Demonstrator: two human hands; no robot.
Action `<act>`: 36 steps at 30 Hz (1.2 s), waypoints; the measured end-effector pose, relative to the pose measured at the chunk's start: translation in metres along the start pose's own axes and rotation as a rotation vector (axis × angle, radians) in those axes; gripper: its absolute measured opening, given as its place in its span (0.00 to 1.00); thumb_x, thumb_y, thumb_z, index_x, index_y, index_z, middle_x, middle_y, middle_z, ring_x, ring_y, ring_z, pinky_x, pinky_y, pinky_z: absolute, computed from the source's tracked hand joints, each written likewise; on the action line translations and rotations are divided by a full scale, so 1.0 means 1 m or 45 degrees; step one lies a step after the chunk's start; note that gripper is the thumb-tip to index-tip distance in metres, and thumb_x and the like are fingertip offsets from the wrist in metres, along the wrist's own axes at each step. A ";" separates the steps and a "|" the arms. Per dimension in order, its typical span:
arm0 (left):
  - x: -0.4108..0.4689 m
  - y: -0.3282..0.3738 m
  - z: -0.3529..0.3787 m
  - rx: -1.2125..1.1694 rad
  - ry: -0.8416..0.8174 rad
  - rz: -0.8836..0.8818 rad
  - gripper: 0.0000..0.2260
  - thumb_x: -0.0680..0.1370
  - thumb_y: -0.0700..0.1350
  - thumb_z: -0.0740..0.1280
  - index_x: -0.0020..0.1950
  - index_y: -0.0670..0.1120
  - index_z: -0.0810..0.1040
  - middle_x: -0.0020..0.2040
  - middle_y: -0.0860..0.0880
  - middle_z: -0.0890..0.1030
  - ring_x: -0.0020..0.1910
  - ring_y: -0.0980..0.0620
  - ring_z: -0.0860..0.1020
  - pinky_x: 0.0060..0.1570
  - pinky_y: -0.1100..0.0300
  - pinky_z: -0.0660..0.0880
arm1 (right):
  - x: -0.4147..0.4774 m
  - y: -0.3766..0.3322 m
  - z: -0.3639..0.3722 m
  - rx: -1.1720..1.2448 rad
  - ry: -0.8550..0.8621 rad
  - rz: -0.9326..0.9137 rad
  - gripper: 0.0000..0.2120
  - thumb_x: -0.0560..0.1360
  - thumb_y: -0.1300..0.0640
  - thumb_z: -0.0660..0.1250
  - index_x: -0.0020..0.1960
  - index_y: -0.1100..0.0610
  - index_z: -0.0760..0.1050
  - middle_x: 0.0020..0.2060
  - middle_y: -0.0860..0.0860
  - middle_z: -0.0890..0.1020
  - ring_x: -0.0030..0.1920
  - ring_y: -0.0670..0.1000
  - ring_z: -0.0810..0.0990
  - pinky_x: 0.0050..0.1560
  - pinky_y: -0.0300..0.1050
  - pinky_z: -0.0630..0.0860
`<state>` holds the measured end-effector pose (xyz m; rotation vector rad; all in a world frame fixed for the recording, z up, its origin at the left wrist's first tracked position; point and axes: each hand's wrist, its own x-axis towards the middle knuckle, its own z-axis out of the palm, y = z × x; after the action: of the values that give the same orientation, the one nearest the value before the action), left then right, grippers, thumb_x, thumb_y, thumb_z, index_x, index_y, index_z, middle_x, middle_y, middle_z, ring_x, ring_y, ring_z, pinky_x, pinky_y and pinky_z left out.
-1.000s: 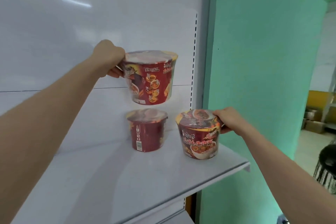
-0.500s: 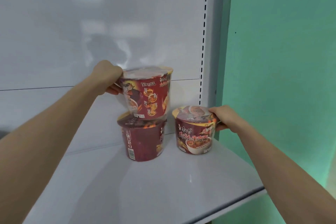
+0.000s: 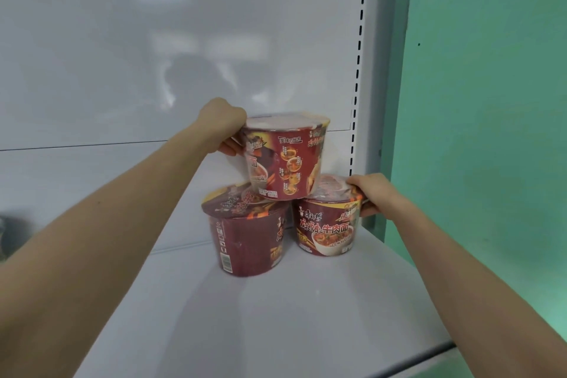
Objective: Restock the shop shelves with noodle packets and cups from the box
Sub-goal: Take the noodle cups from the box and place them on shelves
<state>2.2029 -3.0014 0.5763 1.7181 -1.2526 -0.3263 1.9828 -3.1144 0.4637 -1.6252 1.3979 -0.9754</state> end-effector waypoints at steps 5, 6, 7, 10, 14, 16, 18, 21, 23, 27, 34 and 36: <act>0.002 0.001 0.016 0.008 -0.039 -0.067 0.11 0.75 0.37 0.54 0.35 0.36 0.70 0.33 0.38 0.77 0.29 0.44 0.77 0.31 0.59 0.75 | 0.002 0.003 0.001 0.049 0.008 0.005 0.13 0.76 0.53 0.61 0.36 0.59 0.73 0.30 0.55 0.79 0.31 0.53 0.79 0.38 0.47 0.80; 0.002 0.000 0.017 0.004 -0.038 -0.080 0.11 0.75 0.37 0.53 0.35 0.36 0.70 0.33 0.38 0.77 0.29 0.44 0.77 0.30 0.60 0.74 | 0.002 0.003 0.001 0.052 0.011 0.004 0.13 0.75 0.53 0.61 0.35 0.59 0.73 0.30 0.55 0.79 0.32 0.53 0.79 0.39 0.48 0.80; 0.003 0.000 0.017 0.000 -0.036 -0.090 0.12 0.75 0.37 0.53 0.35 0.36 0.70 0.32 0.38 0.77 0.29 0.44 0.77 0.30 0.60 0.74 | 0.002 0.003 0.001 0.055 0.014 0.001 0.13 0.75 0.53 0.61 0.35 0.59 0.73 0.30 0.55 0.79 0.32 0.54 0.79 0.40 0.48 0.80; 0.002 0.002 0.018 0.024 -0.030 -0.104 0.13 0.76 0.37 0.53 0.35 0.36 0.71 0.33 0.39 0.77 0.29 0.44 0.77 0.31 0.59 0.74 | 0.002 0.004 0.001 0.064 0.009 -0.005 0.15 0.76 0.51 0.60 0.36 0.59 0.73 0.31 0.55 0.79 0.33 0.54 0.79 0.42 0.50 0.80; -0.002 0.002 0.016 0.031 -0.028 -0.093 0.13 0.76 0.39 0.53 0.36 0.36 0.72 0.34 0.39 0.78 0.31 0.44 0.78 0.32 0.59 0.75 | -0.001 0.006 0.000 0.020 -0.009 -0.003 0.22 0.78 0.44 0.54 0.38 0.59 0.73 0.33 0.55 0.79 0.35 0.54 0.79 0.41 0.46 0.79; -0.001 -0.002 0.014 -0.003 -0.023 -0.064 0.16 0.79 0.45 0.52 0.37 0.38 0.71 0.36 0.40 0.78 0.33 0.44 0.78 0.34 0.60 0.73 | -0.003 0.006 -0.003 0.015 0.009 -0.030 0.23 0.79 0.43 0.52 0.38 0.60 0.73 0.32 0.55 0.78 0.33 0.53 0.78 0.38 0.43 0.76; -0.001 -0.008 0.008 0.014 0.059 0.037 0.20 0.80 0.50 0.50 0.37 0.39 0.70 0.40 0.41 0.78 0.38 0.43 0.77 0.37 0.59 0.70 | -0.007 0.005 -0.009 0.051 0.061 -0.099 0.23 0.79 0.46 0.52 0.41 0.62 0.75 0.35 0.56 0.80 0.34 0.52 0.77 0.39 0.44 0.74; -0.021 -0.016 -0.004 0.298 0.334 0.323 0.19 0.81 0.50 0.51 0.36 0.41 0.68 0.37 0.42 0.75 0.39 0.44 0.71 0.36 0.56 0.66 | -0.017 0.007 -0.020 -0.131 0.264 -0.337 0.20 0.78 0.53 0.57 0.46 0.70 0.77 0.42 0.62 0.81 0.40 0.57 0.77 0.44 0.46 0.72; -0.046 -0.021 -0.011 0.494 0.441 0.496 0.19 0.81 0.50 0.52 0.33 0.41 0.65 0.31 0.44 0.71 0.35 0.42 0.69 0.31 0.57 0.62 | -0.032 0.006 -0.027 -0.349 0.362 -0.495 0.14 0.77 0.57 0.60 0.47 0.68 0.78 0.44 0.61 0.82 0.41 0.55 0.75 0.42 0.42 0.68; -0.089 -0.035 -0.021 0.653 0.510 0.644 0.17 0.81 0.51 0.55 0.48 0.39 0.76 0.43 0.41 0.82 0.43 0.38 0.76 0.43 0.50 0.72 | -0.071 0.006 -0.029 -0.553 0.445 -0.668 0.12 0.77 0.57 0.60 0.49 0.63 0.79 0.46 0.58 0.83 0.47 0.58 0.79 0.47 0.44 0.73; -0.160 -0.064 -0.061 0.672 0.525 0.688 0.14 0.80 0.50 0.58 0.54 0.43 0.78 0.50 0.50 0.83 0.40 0.42 0.76 0.44 0.53 0.71 | -0.164 -0.013 0.015 -0.526 0.212 -0.913 0.10 0.77 0.57 0.62 0.46 0.60 0.81 0.41 0.54 0.84 0.42 0.53 0.79 0.45 0.46 0.75; -0.184 -0.077 -0.081 0.707 0.526 0.680 0.14 0.79 0.50 0.58 0.53 0.44 0.78 0.50 0.50 0.83 0.41 0.42 0.77 0.43 0.53 0.72 | -0.189 -0.024 0.041 -0.497 0.102 -0.990 0.09 0.76 0.58 0.62 0.46 0.59 0.81 0.41 0.52 0.84 0.42 0.51 0.79 0.47 0.46 0.74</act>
<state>2.2226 -2.8002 0.5005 1.6829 -1.4997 0.7165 2.0093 -2.9215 0.4555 -2.5453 1.0401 -1.2456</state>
